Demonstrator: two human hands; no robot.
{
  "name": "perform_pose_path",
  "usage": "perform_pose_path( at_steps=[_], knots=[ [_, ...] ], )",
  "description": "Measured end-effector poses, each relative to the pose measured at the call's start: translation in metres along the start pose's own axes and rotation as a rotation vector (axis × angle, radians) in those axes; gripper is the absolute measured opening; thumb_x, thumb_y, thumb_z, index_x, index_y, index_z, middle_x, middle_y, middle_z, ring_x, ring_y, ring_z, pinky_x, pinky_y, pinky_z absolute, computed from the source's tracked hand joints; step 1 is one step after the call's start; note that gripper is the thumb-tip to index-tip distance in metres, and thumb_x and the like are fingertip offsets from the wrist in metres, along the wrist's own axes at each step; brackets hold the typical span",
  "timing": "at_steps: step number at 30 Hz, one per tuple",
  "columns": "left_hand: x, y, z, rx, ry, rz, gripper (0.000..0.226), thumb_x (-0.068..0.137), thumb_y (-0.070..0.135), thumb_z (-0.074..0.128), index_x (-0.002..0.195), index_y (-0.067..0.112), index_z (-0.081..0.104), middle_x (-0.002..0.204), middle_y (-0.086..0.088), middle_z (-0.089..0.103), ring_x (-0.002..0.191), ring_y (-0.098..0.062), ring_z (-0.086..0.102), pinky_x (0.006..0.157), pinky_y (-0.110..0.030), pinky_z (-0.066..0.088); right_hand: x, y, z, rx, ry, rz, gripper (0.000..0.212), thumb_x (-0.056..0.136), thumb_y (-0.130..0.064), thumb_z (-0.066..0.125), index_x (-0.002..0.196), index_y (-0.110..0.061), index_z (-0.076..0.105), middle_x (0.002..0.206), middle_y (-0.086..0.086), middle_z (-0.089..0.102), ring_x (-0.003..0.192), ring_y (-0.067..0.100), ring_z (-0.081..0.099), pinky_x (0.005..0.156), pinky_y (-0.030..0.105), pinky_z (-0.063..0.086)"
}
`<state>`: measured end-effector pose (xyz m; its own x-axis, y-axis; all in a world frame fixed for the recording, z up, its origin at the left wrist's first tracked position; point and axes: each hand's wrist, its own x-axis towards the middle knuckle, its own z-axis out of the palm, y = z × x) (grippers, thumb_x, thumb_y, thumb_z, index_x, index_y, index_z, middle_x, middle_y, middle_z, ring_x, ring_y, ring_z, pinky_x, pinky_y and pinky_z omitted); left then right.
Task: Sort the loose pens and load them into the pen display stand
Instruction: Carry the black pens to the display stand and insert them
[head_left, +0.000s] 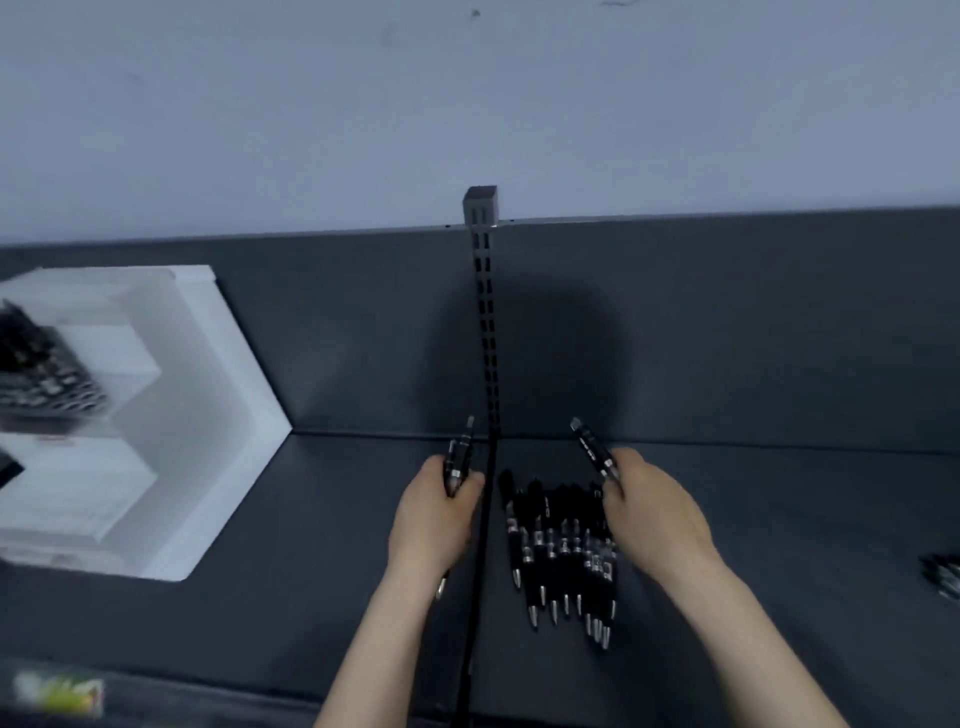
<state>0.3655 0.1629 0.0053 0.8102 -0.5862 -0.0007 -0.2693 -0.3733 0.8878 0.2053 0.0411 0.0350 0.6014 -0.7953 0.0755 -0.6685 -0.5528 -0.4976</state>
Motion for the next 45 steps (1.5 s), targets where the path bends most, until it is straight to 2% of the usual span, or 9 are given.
perform_pose_path(
  at_steps=[9,15,19,22,29,33,38,42,45],
  knots=[
    [-0.031,-0.026,-0.074,0.068,0.247,-0.109,0.016,0.085,0.034,0.065,0.081,0.023,0.054,0.066,0.008,0.057,0.063,-0.023,0.057,0.068,-0.048,0.056,0.002,-0.068,0.027,0.090,-0.178,-0.315,0.021,0.095,-0.016,0.044,0.115,-0.018,0.051,0.099,0.003,0.061,0.090,0.024,0.057,0.071,0.035,0.045],
    [-0.064,-0.050,-0.131,0.072,0.378,-0.130,0.016,0.088,0.033,0.062,0.083,0.020,0.056,0.068,0.002,0.058,0.066,-0.028,0.060,0.071,-0.048,0.055,-0.026,-0.122,0.050,0.128,-0.216,-0.437,0.018,0.096,-0.022,0.047,0.113,-0.022,0.053,0.092,-0.001,0.061,0.084,0.020,0.057,0.071,0.035,0.047],
    [-0.083,-0.071,-0.170,0.023,0.404,-0.114,0.012,0.089,0.031,0.061,0.083,0.023,0.055,0.067,0.003,0.056,0.062,-0.022,0.056,0.066,-0.042,0.052,-0.050,-0.158,0.067,0.102,-0.218,-0.455,0.019,0.095,-0.025,0.049,0.113,-0.024,0.053,0.096,-0.002,0.063,0.090,0.023,0.059,0.069,0.034,0.045],
    [-0.098,-0.092,-0.207,0.022,0.409,-0.097,0.010,0.088,0.030,0.061,0.082,0.025,0.056,0.068,0.007,0.056,0.068,-0.020,0.056,0.065,-0.035,0.045,-0.072,-0.194,0.084,0.114,-0.213,-0.465,0.016,0.095,-0.024,0.049,0.110,-0.025,0.054,0.087,-0.006,0.060,0.081,0.019,0.055,0.063,0.032,0.041],
    [-0.138,-0.150,-0.322,-0.011,0.517,-0.085,0.009,0.087,0.029,0.063,0.080,0.027,0.057,0.065,0.007,0.058,0.062,-0.018,0.056,0.064,-0.036,0.047,-0.135,-0.301,0.128,0.225,-0.257,-0.523,0.007,0.093,-0.025,0.050,0.092,-0.021,0.056,0.074,-0.005,0.059,0.072,0.018,0.055,0.065,0.036,0.046],
    [-0.149,-0.179,-0.368,-0.027,0.520,-0.080,0.009,0.085,0.031,0.063,0.079,0.031,0.057,0.062,0.008,0.056,0.061,-0.021,0.056,0.065,-0.041,0.051,-0.161,-0.338,0.154,0.244,-0.262,-0.521,0.008,0.094,-0.025,0.051,0.086,-0.025,0.053,0.067,-0.007,0.054,0.065,0.012,0.050,0.056,0.029,0.038],
    [-0.148,-0.208,-0.392,-0.093,0.501,-0.110,0.010,0.084,0.030,0.064,0.076,0.032,0.058,0.056,0.008,0.053,0.058,-0.020,0.051,0.062,-0.039,0.047,-0.178,-0.367,0.178,0.262,-0.303,-0.487,0.006,0.094,-0.025,0.052,0.094,-0.030,0.055,0.072,-0.009,0.057,0.070,0.011,0.054,0.063,0.031,0.045],
    [-0.133,-0.221,-0.396,-0.155,0.492,-0.126,0.009,0.084,0.022,0.067,0.078,0.026,0.062,0.062,0.007,0.058,0.060,-0.014,0.052,0.065,-0.037,0.047,-0.176,-0.388,0.194,0.282,-0.354,-0.453,0.020,0.094,-0.026,0.052,0.113,-0.030,0.057,0.089,-0.012,0.062,0.076,0.010,0.058,0.070,0.031,0.050],
    [-0.116,-0.226,-0.401,-0.204,0.452,-0.134,0.011,0.084,0.023,0.065,0.078,0.030,0.060,0.057,0.010,0.054,0.055,-0.016,0.049,0.059,-0.037,0.042,-0.167,-0.401,0.205,0.293,-0.372,-0.438,0.025,0.094,-0.027,0.052,0.118,-0.032,0.055,0.094,-0.014,0.062,0.076,0.007,0.056,0.070,0.027,0.049]
  ],
)
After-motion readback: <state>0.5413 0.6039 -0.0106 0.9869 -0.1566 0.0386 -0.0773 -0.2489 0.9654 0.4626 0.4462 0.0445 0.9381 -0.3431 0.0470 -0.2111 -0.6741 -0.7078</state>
